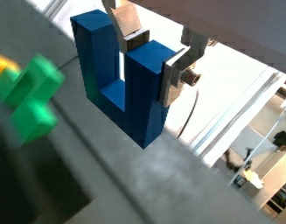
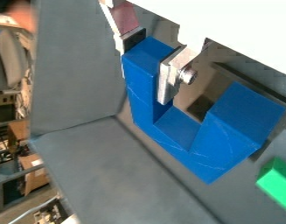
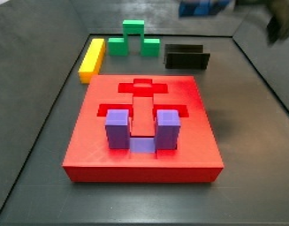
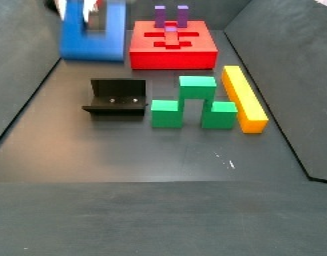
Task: Pick up the blue object. Move up. Place the blue object on the fixture. Regrasp the blue object. Move to above the board. Insert the blue object.
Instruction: Move to above the board.
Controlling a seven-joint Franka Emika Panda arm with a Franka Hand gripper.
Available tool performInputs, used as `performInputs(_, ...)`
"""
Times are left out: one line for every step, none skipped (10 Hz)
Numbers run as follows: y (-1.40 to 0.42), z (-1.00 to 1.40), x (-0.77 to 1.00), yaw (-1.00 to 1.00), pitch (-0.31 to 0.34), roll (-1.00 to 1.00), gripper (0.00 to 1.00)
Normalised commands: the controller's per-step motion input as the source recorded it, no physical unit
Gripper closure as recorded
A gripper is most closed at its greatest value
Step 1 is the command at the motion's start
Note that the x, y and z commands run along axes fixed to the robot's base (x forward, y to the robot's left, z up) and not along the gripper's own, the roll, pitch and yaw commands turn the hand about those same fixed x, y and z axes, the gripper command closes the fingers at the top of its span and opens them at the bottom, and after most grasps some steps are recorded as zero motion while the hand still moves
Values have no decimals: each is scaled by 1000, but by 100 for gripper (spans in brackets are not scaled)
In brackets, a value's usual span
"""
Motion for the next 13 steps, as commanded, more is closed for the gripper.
performInputs(-2, 1400, -3, -5, 30, -34, 100)
performInputs(11, 1400, -3, 3, 26, -16, 100)
performInputs(-13, 742, 2, 9, 32, -12, 100)
performInputs(-5, 487, 9, 9, 44, -6, 100)
performInputs(-15, 167, 30, 23, 51, 5, 100)
performInputs(-1400, 274, -1335, -86, 86, -1000, 100)
performInputs(-1400, 277, -1360, -83, 74, -1000, 100)
performInputs(-1369, 283, -1400, -75, 56, -1000, 100)
performInputs(-1265, 240, -1400, -69, 48, -1000, 100)
performInputs(-1247, 234, -1400, -64, 52, -1000, 100)
performInputs(-1224, 216, -1400, -59, 59, -1000, 100)
performInputs(-589, 108, -702, -53, 60, -1000, 100)
performInputs(-240, 39, -349, -46, 60, -1000, 100)
